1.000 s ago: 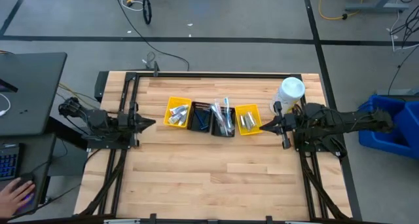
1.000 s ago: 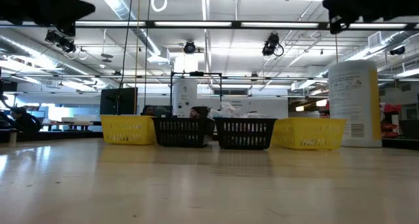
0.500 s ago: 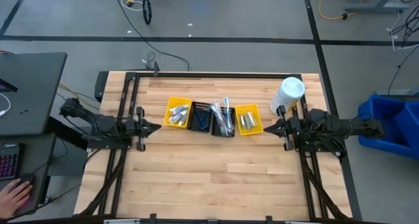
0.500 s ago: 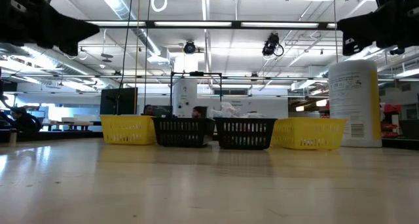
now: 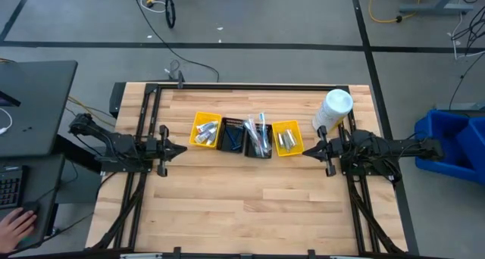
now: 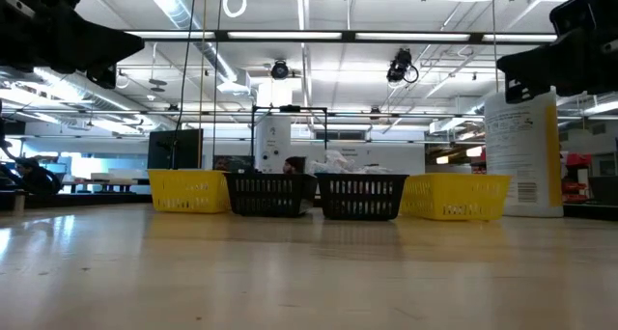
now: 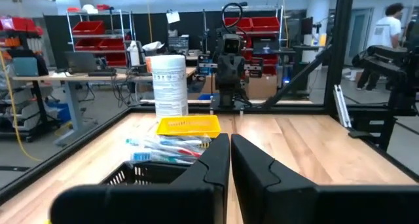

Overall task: Pick & Place Travel size toiletries
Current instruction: Return to Home Position

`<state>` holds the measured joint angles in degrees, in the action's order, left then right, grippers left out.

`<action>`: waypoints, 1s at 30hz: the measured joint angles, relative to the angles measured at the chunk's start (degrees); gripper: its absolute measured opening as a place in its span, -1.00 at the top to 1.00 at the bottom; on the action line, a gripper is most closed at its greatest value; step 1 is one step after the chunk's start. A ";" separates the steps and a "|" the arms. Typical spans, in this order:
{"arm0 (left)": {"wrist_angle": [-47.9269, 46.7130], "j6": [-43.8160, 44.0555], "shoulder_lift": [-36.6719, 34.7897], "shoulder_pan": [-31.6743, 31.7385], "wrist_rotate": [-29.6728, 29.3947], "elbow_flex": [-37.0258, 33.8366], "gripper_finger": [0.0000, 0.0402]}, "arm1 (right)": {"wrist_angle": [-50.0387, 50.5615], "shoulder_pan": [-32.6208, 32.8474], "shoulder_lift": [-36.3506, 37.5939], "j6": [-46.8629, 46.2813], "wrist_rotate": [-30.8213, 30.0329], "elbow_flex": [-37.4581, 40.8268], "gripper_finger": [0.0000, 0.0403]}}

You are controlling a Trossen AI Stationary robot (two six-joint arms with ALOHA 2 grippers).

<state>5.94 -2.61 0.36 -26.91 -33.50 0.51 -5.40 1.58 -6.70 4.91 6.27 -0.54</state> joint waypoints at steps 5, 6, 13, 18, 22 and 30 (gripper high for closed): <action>0.01 -0.89 0.00 -0.01 -0.02 -0.02 0.88 | -0.05 -0.02 0.00 -0.99 -0.04 0.00 0.97; 0.01 -1.43 0.00 0.01 -0.02 -0.02 0.88 | -0.03 -0.02 0.00 -0.99 -0.04 0.00 0.97; 0.01 -6.48 0.00 0.01 -0.13 -0.04 0.88 | -0.01 -0.02 0.00 -1.01 -0.10 0.00 0.97; 0.00 -8.35 0.00 0.01 -0.13 -0.07 0.88 | -0.01 -0.02 0.00 -1.01 -0.12 0.00 0.97; 0.00 -8.34 0.00 0.01 -0.13 -0.07 0.88 | -0.01 -0.02 0.00 -1.01 -0.14 0.00 0.97; 0.00 -8.34 0.00 0.01 -0.11 -0.09 0.88 | 0.01 -0.02 -0.02 -1.01 -0.14 0.00 0.97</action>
<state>5.94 -10.95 0.36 -26.90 -33.61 0.43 -5.39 1.56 -6.72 3.90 6.13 -0.54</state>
